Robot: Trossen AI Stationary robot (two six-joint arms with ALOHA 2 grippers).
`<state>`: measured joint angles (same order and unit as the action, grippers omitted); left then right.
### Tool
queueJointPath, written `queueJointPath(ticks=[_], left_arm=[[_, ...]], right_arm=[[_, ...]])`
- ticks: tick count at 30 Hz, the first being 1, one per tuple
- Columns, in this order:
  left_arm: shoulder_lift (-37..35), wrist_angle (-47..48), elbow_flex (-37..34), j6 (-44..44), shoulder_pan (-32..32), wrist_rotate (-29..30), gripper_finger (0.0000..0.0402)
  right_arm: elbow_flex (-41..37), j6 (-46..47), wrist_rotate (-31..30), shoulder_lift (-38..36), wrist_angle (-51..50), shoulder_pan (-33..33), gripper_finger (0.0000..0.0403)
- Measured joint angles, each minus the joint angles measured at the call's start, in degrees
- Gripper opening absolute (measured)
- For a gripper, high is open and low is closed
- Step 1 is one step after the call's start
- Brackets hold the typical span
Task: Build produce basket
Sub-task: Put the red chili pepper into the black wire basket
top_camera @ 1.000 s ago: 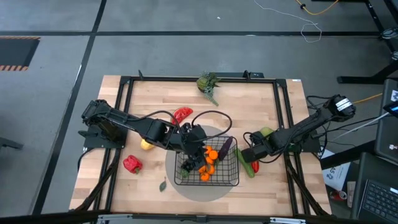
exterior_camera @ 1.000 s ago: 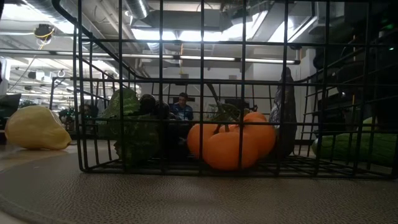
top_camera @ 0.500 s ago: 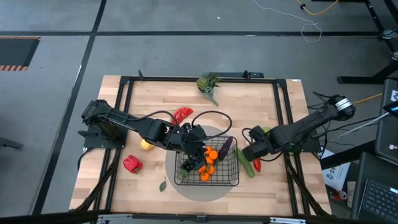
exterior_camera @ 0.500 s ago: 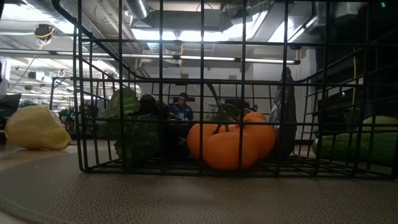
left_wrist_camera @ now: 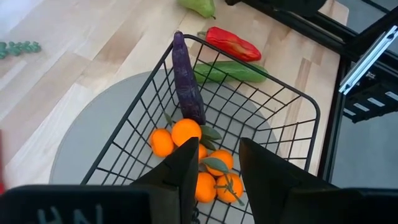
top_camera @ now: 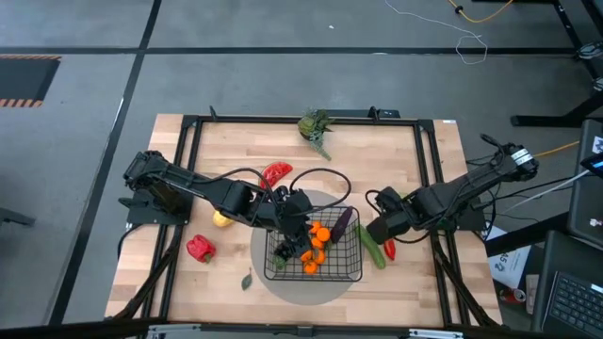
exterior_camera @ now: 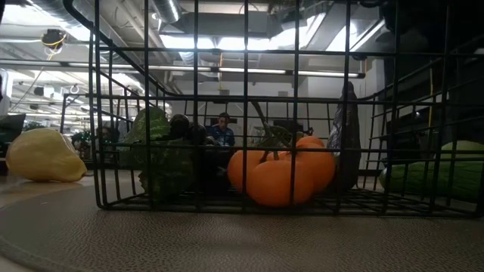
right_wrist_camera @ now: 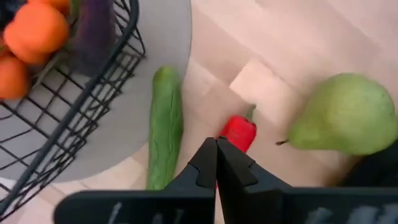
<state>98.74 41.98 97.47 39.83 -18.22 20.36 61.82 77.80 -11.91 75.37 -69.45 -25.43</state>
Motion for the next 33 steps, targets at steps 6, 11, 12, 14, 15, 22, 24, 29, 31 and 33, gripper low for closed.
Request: queueJointPath(ticks=[6, 11, 12, 14, 15, 22, 24, 29, 31, 33], left_arm=[[0.0, 0.0, 0.0, -1.1, -0.2, 0.0, 0.0110], [0.0, 0.0, 0.0, -1.4, -0.5, 0.0, 0.0110], [0.0, 0.0, 0.0, -1.5, -0.5, 0.0, 0.0110], [0.0, 0.0, 0.0, -1.5, -0.5, 0.0, 0.0110], [0.0, 0.0, 0.0, -1.5, -0.5, 0.0, 0.0110], [0.0, 0.9, 0.0, -1.5, -0.5, -0.1, 0.0110], [0.0, 1.2, 0.0, -1.5, -0.5, -0.1, 0.0110], [0.0, 1.3, 0.0, -1.4, -0.5, -0.1, 0.0110], [0.0, 1.3, 0.0, -1.4, -0.5, -0.1, 0.0110], [0.0, 1.5, 0.0, -1.4, -0.5, -0.1, 0.0110]], right_arm=[[-2.7, 3.7, 2.5, 0.0, -0.4, 0.0, 0.0045], [-8.3, 11.7, 3.6, -0.1, 1.6, 0.0, 0.0131], [-9.7, 13.6, 5.1, -0.1, 3.0, 0.0, 0.0148], [-12.6, 16.1, 8.4, -0.1, 6.7, -0.1, 0.0179], [-14.1, 16.5, 9.8, -0.1, 9.4, -0.2, 0.0192], [-24.0, 19.2, 9.7, -0.3, 26.8, -0.9, 0.0246], [-25.9, 22.9, 10.1, -0.4, 27.1, -0.9, 0.0247], [-26.6, 25.5, 10.1, -0.2, 27.5, -1.5, 0.0249], [-26.6, 25.5, 10.1, -0.1, 26.8, -1.4, 0.0249], [-26.6, 25.5, 10.3, 0.1, 27.3, -1.4, 0.0249]])
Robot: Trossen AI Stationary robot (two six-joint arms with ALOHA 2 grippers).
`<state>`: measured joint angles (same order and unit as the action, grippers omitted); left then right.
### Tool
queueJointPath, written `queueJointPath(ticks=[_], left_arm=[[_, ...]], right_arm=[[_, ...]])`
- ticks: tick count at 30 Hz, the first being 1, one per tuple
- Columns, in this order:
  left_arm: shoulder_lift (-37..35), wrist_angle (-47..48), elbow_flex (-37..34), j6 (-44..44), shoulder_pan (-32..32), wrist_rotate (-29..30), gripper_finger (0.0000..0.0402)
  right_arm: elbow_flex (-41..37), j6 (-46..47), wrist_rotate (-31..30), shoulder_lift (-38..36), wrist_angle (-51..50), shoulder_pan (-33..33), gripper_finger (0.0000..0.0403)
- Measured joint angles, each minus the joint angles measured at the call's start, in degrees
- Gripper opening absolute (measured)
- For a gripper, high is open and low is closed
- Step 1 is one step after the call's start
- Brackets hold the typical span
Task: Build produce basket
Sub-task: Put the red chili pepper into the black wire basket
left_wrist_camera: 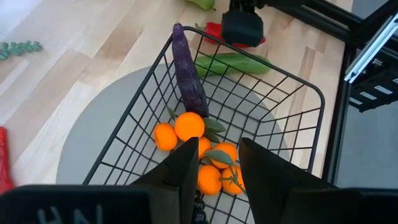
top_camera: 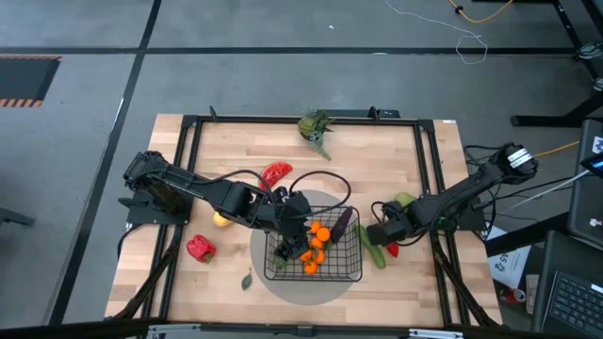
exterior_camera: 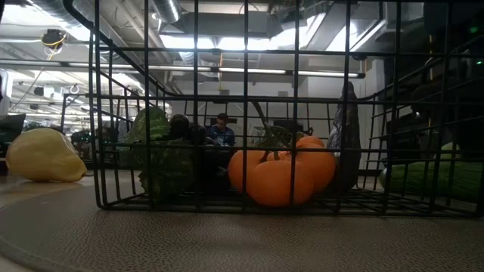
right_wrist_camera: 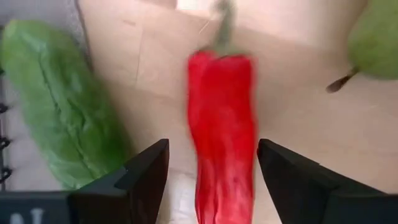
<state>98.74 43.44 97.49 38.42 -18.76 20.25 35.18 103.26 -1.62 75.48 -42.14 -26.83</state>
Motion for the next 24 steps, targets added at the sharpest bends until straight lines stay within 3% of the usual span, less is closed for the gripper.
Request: queueJointPath(ticks=[4, 7, 16, 24], left_arm=[[0.0, 0.0, 0.0, 0.0, 0.0, 0.0, 0.0110], [0.0, 0.0, 0.0, 0.0, 0.0, 0.0, 0.0110], [0.0, 1.0, 0.0, 0.0, -0.1, 0.0, 0.0110], [0.0, 1.1, 0.0, 0.0, -0.2, 0.1, 0.0110]], right_arm=[[0.0, -0.2, 1.9, 0.3, 0.1, -0.1, 0.0240], [0.0, -0.2, 3.5, 0.3, 0.3, 0.0, 0.0210], [0.1, -0.4, 3.9, 0.3, 1.0, 0.0, 0.0025], [1.8, -4.9, 5.0, -0.1, 1.7, 0.0, 0.0015]])
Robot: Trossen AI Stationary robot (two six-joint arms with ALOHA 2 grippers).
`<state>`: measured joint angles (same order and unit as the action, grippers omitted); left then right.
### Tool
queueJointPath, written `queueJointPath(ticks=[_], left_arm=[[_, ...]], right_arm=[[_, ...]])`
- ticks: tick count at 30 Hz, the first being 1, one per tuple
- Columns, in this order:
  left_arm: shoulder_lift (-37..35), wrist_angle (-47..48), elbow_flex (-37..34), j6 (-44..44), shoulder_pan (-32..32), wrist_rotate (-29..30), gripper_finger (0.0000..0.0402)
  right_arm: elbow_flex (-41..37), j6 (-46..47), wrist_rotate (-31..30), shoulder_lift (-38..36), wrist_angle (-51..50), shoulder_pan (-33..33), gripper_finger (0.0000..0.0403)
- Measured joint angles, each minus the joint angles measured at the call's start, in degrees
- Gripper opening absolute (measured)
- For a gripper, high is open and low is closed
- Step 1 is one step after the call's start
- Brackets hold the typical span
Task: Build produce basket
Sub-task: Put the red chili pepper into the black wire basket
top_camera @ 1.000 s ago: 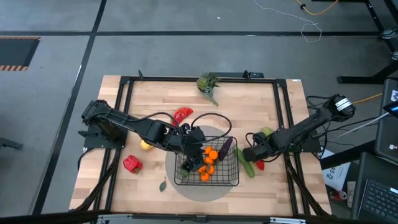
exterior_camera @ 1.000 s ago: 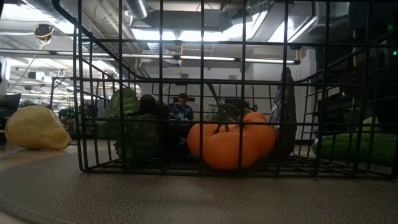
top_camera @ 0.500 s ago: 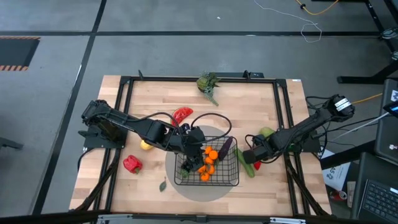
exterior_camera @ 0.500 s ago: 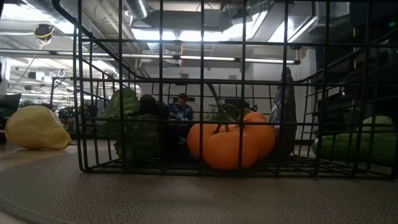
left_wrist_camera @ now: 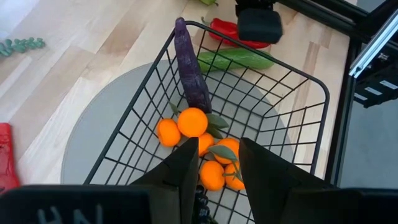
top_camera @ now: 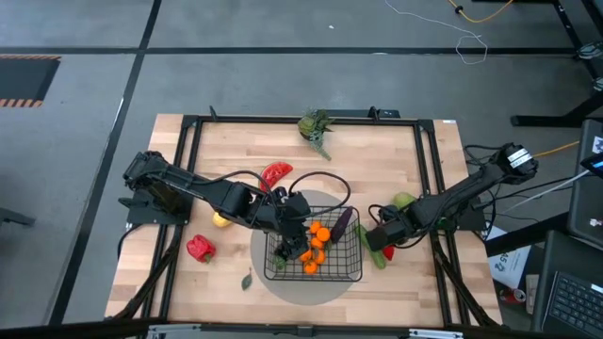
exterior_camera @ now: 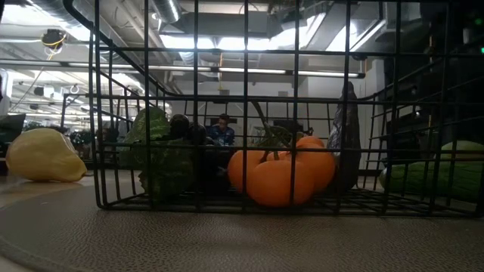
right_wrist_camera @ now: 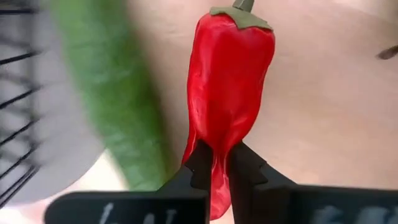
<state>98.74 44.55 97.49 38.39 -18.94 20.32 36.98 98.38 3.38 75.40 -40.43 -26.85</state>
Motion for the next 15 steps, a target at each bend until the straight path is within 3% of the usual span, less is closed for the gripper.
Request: queueJointPath(ticks=[4, 8, 12, 15], left_arm=[[0.0, 0.0, 0.0, 0.0, 0.0, 0.0, 0.0110], [0.0, 0.0, 0.0, 0.0, 0.0, 0.0, 0.0110], [0.0, 0.0, 0.0, 0.0, 0.0, 0.0, 0.0110], [0.0, 0.0, 0.0, 0.0, 0.0, 0.0, 0.0110]], right_arm=[[3.6, -3.5, -2.2, -0.2, -5.7, 0.2, 0.0012], [8.9, -4.6, -4.3, -0.2, -18.7, 1.2, 0.0011], [16.0, -5.1, -8.9, -0.4, -29.6, 1.2, 0.0013], [22.0, -7.2, -13.7, -0.5, -32.4, 1.2, 0.0011]])
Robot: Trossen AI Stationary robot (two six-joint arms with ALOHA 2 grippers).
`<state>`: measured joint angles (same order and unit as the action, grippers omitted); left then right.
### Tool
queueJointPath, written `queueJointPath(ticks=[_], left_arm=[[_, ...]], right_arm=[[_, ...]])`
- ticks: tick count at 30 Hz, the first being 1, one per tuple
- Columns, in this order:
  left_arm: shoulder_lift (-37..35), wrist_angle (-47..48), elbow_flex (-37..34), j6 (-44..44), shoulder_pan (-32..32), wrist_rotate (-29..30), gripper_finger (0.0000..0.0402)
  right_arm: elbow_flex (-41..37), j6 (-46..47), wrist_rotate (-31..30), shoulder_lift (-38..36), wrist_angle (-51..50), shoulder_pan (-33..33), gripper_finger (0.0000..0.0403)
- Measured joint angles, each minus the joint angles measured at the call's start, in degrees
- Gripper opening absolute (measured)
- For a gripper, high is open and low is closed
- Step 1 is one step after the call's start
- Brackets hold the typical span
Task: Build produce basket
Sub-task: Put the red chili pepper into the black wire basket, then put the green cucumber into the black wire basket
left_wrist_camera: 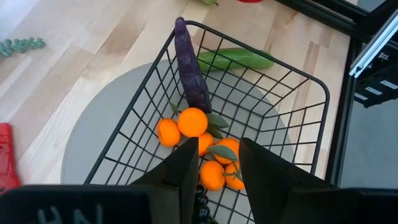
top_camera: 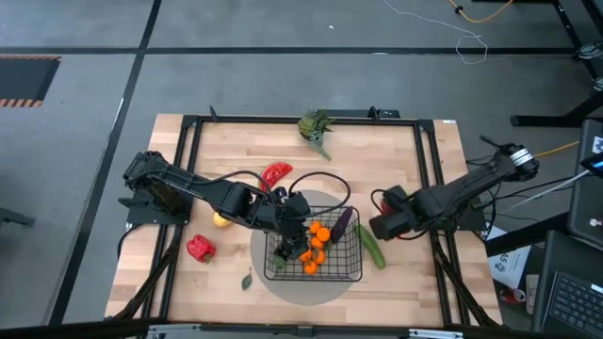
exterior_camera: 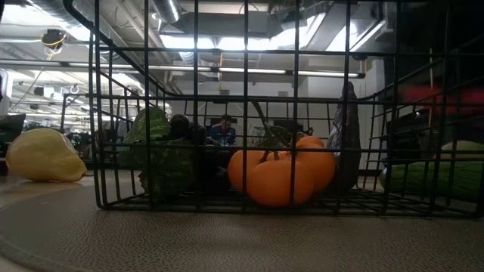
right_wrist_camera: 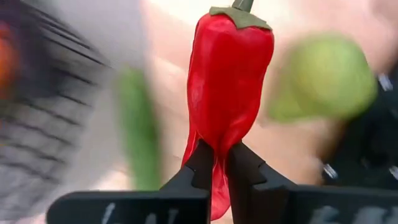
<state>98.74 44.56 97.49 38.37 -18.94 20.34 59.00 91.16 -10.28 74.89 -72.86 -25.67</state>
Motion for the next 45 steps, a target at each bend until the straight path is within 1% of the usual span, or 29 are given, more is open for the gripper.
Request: queueJointPath(ticks=[4, 6, 8, 10, 14, 18, 22, 26, 28, 30, 33, 37, 39, 43, 45], left_arm=[[0.0, 0.0, 0.0, 0.0, 0.0, 0.0, 0.0110], [0.0, 0.0, 0.0, 0.0, -0.3, 0.0, 0.0110], [0.0, 0.0, 0.0, 0.1, -0.8, 0.1, 0.0110], [0.0, 0.0, 0.0, 0.1, -1.4, 0.0, 0.0110], [0.0, 0.0, 0.0, 0.1, -2.7, 0.0, 0.0110], [0.0, -0.2, 0.0, 0.2, -3.5, 0.0, 0.0110], [0.0, -0.3, 0.0, 0.2, -4.1, 0.1, 0.0110], [0.0, -0.3, 0.0, 0.2, -4.1, 0.1, 0.0110], [0.0, -0.3, 0.0, 0.3, -4.1, 0.1, 0.0110], [0.0, -0.3, 0.0, 0.5, -4.1, 0.1, 0.0110], [0.0, -0.3, 0.0, 0.5, -4.1, 0.1, 0.0110], [0.0, -0.3, 0.0, 0.5, -4.1, 0.1, 0.0110], [0.0, -0.3, 0.0, 0.6, -4.1, 0.1, 0.0110], [0.0, -0.3, 0.0, 0.6, -4.1, 0.1, 0.0110], [0.0, -0.3, 0.0, 0.6, -4.1, 0.2, 0.0110]], right_arm=[[8.1, -4.8, -9.2, 0.0, 1.1, 0.0, 0.0013], [11.7, -8.4, -13.8, 0.0, 3.8, 0.0, 0.0015], [14.1, -12.3, -16.9, 0.0, 7.0, 0.0, 0.0016], [15.4, -16.3, -18.7, 0.0, 11.5, 0.0, 0.0016], [15.6, -24.0, -20.1, 0.3, 20.6, 0.0, 0.0018], [15.6, -28.7, -20.1, 2.0, 26.2, 0.0, 0.0038], [15.6, -31.7, -19.2, 4.0, 29.1, 0.0, 0.0084], [15.6, -29.8, -19.1, 5.9, 29.9, 0.3, 0.0132], [15.6, -27.1, -17.5, 6.4, 29.9, 0.6, 0.0148], [15.6, -26.9, -15.0, 6.6, 29.9, 0.9, 0.0160], [15.5, -27.2, -10.9, 6.0, 29.8, 0.9, 0.0167], [15.5, -27.2, -7.4, 3.9, 29.3, 0.9, 0.0169], [15.5, -27.1, -5.7, 2.7, 27.4, 0.9, 0.0169], [15.5, -25.9, 1.8, -0.4, 22.0, 0.9, 0.0169], [15.5, -24.9, 4.0, -1.4, 18.6, 0.8, 0.0170]])
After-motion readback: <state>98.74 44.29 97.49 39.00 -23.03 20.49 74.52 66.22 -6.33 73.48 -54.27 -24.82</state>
